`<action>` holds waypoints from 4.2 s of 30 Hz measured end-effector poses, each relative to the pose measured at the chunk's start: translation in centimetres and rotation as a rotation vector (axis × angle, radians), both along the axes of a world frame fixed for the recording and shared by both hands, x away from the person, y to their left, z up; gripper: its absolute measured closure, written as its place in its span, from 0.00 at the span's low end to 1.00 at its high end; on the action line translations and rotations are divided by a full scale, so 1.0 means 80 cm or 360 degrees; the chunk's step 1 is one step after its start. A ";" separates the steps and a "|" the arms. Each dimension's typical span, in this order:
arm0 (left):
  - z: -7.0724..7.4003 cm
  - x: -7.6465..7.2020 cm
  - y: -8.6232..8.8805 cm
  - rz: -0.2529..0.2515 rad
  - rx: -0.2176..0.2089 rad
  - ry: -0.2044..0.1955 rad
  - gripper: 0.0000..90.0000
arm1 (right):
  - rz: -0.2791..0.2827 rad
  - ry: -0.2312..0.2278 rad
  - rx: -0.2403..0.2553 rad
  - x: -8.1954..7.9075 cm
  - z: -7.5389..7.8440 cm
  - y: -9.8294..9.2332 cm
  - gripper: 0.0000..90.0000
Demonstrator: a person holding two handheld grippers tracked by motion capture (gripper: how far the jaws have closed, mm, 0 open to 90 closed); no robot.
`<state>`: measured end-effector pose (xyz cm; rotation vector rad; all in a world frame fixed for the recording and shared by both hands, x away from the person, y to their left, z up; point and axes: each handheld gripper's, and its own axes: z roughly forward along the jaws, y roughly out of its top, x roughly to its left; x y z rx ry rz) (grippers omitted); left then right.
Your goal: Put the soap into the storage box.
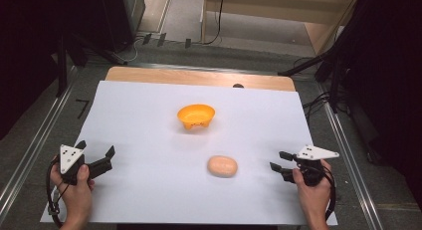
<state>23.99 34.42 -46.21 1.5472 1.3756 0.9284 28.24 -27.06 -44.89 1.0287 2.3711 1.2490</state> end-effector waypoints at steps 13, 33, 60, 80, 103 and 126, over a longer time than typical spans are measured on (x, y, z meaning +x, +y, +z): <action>0.000 0.000 -0.003 -0.0039 0.0026 -0.0008 0.10 | 0.0463 0.0119 -0.0280 0.028 0.015 0.080 0.44; 0.000 -0.002 -0.003 -0.0072 0.0034 -0.0023 0.10 | 0.0787 0.0220 -0.0489 0.050 0.010 0.175 0.36; -0.001 -0.002 -0.003 -0.0071 0.0038 -0.0030 0.10 | 0.0911 0.0289 -0.0772 0.061 -0.006 0.226 0.35; -0.001 -0.002 -0.003 -0.0078 0.0032 -0.0029 0.10 | 0.0980 0.0215 -0.0820 0.069 0.011 0.236 0.36; 0.000 -0.002 -0.002 -0.0081 0.0030 -0.0022 0.10 | 0.1001 0.0127 -0.0726 0.125 0.061 0.242 0.36; 0.000 -0.002 -0.002 -0.0089 0.0023 -0.0023 0.10 | 0.1068 -0.0016 -0.0773 0.181 0.095 0.274 0.36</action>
